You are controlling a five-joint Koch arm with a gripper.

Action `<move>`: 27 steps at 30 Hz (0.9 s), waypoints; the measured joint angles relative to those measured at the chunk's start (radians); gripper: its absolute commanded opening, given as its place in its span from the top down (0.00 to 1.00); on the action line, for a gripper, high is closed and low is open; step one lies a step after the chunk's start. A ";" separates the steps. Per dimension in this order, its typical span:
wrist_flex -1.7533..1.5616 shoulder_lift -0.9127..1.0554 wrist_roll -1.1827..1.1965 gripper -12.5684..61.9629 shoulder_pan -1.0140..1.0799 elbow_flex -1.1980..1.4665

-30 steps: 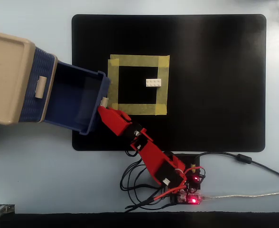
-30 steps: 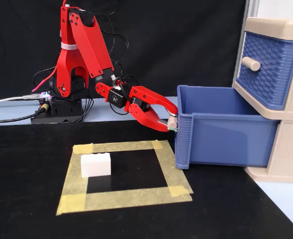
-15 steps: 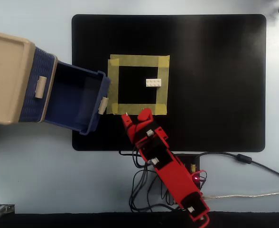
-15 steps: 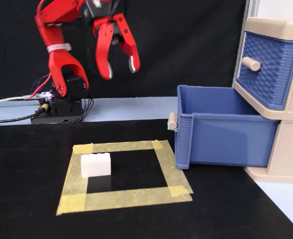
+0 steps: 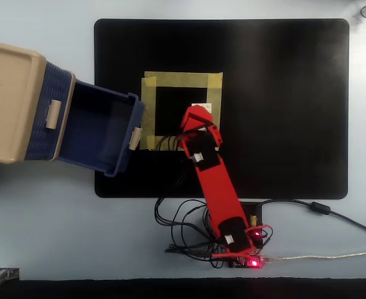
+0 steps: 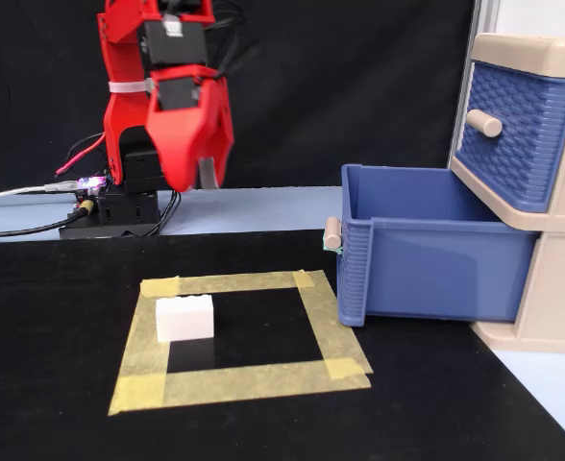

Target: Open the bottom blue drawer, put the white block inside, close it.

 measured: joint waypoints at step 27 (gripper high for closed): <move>0.037 -0.477 0.489 0.38 0.164 -0.147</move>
